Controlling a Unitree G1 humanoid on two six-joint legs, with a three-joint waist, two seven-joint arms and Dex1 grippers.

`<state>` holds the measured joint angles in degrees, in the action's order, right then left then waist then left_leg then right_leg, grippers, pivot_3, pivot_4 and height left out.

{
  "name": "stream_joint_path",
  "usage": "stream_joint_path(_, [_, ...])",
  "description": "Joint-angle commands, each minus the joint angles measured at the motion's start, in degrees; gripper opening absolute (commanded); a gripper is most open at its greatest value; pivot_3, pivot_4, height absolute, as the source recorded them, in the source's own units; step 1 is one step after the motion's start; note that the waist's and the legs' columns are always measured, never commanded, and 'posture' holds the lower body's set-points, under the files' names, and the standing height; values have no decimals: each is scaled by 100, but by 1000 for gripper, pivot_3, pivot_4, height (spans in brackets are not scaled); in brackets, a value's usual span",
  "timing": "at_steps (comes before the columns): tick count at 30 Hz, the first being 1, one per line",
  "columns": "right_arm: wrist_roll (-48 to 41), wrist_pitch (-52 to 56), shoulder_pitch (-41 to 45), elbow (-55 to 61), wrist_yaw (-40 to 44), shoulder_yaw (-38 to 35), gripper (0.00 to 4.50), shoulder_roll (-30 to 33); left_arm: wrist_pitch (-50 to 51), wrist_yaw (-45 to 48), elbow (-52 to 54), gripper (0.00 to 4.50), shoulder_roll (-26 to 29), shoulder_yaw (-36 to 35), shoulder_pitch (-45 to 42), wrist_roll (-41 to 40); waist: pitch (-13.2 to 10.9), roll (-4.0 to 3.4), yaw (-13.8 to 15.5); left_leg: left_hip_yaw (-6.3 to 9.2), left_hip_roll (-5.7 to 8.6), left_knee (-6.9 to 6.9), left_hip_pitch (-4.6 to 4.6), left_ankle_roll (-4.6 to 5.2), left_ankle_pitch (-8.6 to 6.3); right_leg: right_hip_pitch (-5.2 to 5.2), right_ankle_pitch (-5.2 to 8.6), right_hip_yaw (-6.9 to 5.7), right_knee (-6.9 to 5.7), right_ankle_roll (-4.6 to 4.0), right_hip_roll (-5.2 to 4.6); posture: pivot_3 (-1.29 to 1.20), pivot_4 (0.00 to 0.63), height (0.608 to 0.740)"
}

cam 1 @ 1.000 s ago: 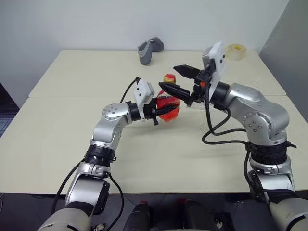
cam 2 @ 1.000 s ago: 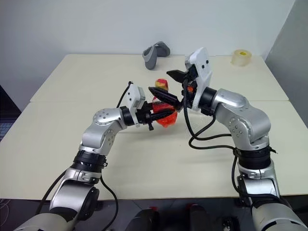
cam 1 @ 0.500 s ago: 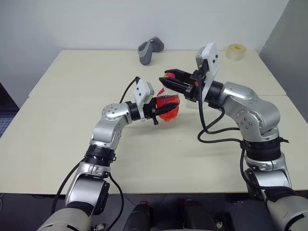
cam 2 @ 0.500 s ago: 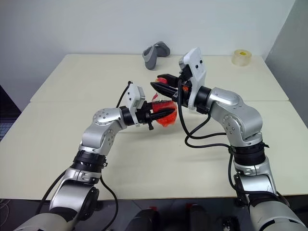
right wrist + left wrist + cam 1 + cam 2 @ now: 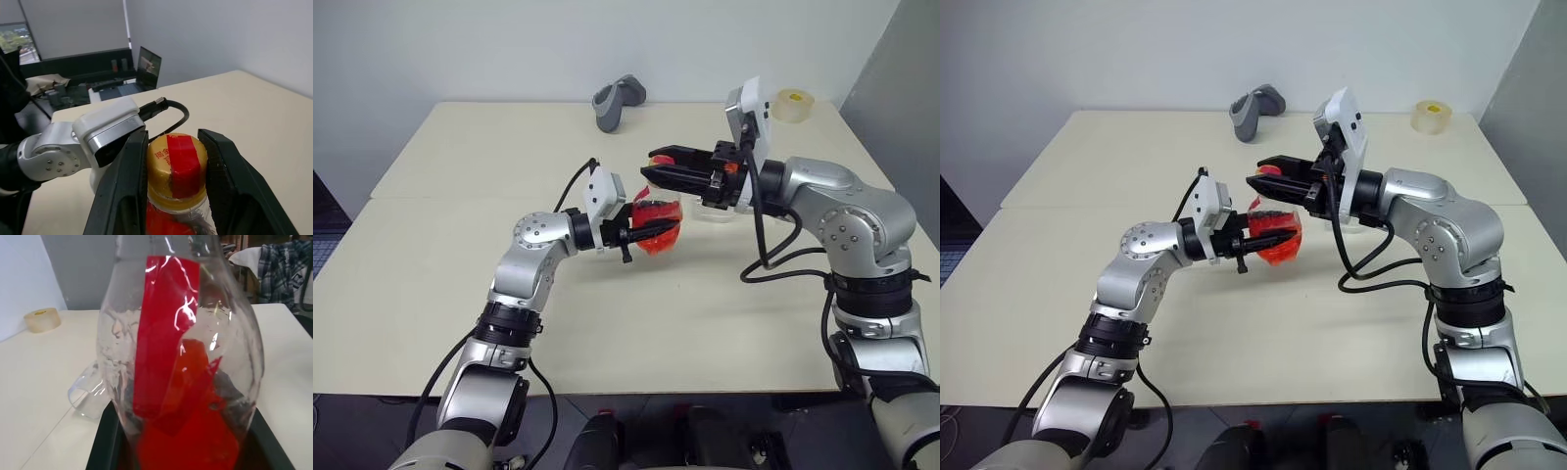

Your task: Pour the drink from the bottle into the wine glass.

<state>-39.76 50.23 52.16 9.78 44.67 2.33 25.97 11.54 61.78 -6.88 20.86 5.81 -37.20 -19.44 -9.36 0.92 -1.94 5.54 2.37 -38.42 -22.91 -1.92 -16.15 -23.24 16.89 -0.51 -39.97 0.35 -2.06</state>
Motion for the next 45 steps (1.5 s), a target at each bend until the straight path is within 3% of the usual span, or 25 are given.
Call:
stream_joint_path(1, [-339, -110, 528, 105, 106, -522, 1244, 79, 175, 132, 511, 1136, 92, 142, 301, -134, 0, 0, 0, 1, 0, 0, 0, 0, 0, 0, 0, -1, 0, 0, 0, 0, 150, 740])
stream_joint_path(17, [425, -1060, 635, -87, 1096, -78, 1244, 723, 349, 247, 827, 1133, 209, 258, 478, -340, 0, 0, 10, 0, 0, -1, -1, 0, 0, 1, 0, -2, 2, 0, -1, 0, 150, 740])
stream_joint_path(22, [694, -1341, 625, -209, 1066, -29, 1244, 721, 332, 208, 783, 1125, 204, 277, 431, -337, 0, 0, 9, 0, 0, -1, -1, 0, 0, 1, 0, -2, 3, 0, -1, 0, 150, 740])
stream_joint_path(35, [126, -499, 343, -21, 706, -570, 1244, 789, 242, 249, 663, 1112, 216, 213, 368, -314, 0, 0, 21, 0, 0, -1, -2, 0, 0, 2, 0, -1, 4, 0, -1, 0, 150, 740])
stream_joint_path(42, [-284, 204, -1656, 1436, -229, -1386, 1244, 1072, 215, 146, 678, 1111, 328, 113, 481, -291, 3, 6, 54, 1, 2, -7, -7, 2, -1, 8, 0, -3, 8, 1, -6, 0, 150, 740])
stream_joint_path(45, [784, -123, -3046, 2055, -1444, -1285, 1244, 868, 258, -30, 650, 1111, 316, 84, 527, -250, 5, 9, 53, 3, 1, -3, -5, 14, -8, 9, 1, -5, 4, 1, -4, 0, 150, 740])
